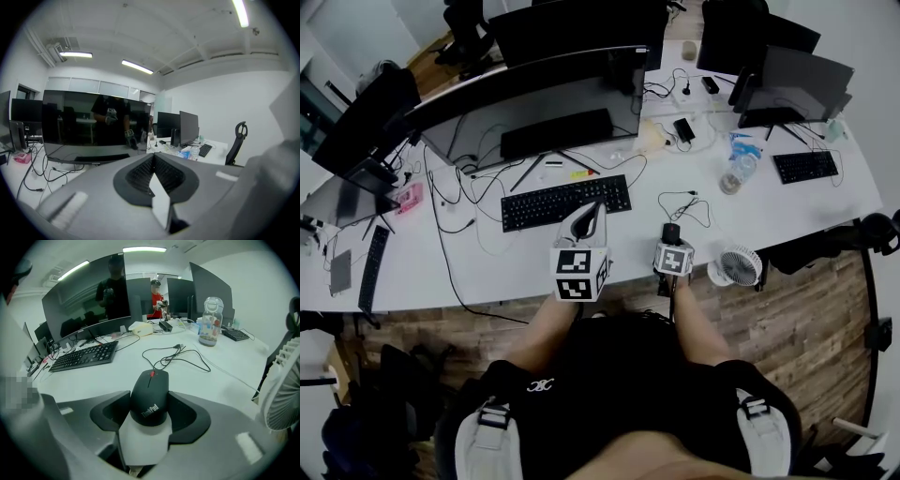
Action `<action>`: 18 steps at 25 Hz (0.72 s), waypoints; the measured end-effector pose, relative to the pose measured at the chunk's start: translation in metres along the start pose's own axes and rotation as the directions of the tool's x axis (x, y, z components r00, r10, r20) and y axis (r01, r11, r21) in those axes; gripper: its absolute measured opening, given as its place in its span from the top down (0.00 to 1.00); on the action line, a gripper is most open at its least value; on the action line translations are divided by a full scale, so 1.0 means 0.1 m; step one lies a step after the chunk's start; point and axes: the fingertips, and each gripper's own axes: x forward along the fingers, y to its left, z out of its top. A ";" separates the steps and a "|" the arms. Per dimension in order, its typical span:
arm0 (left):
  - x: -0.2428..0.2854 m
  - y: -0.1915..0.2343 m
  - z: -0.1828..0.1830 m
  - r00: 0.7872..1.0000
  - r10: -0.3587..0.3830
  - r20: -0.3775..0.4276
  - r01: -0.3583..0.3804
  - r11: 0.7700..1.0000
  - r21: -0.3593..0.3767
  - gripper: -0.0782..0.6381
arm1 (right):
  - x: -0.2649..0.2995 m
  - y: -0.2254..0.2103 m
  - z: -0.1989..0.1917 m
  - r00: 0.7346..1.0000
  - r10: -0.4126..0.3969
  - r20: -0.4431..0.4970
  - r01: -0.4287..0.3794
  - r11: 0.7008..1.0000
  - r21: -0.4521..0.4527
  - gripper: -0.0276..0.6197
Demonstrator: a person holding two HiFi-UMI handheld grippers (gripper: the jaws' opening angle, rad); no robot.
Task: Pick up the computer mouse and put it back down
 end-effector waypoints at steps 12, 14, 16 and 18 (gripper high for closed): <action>0.03 -0.09 0.03 0.999 -0.041 0.015 0.041 0.999 -0.003 0.82 | -0.56 0.10 0.67 0.954 0.026 0.298 -0.041 0.998 0.045 0.55; 0.04 -0.13 0.05 0.998 -0.052 0.020 0.052 0.999 -0.001 0.82 | -0.82 0.06 0.96 0.918 0.016 0.397 -0.042 0.998 0.056 0.55; 0.04 -0.17 0.07 0.998 -0.064 0.026 0.064 0.998 0.000 0.82 | -1.14 0.05 1.27 0.867 0.030 0.498 -0.067 0.996 0.058 0.55; 0.05 -0.21 0.10 0.997 -0.075 0.032 0.075 0.997 0.001 0.82 | -1.51 0.07 1.59 0.802 0.055 0.595 -0.101 0.994 0.045 0.58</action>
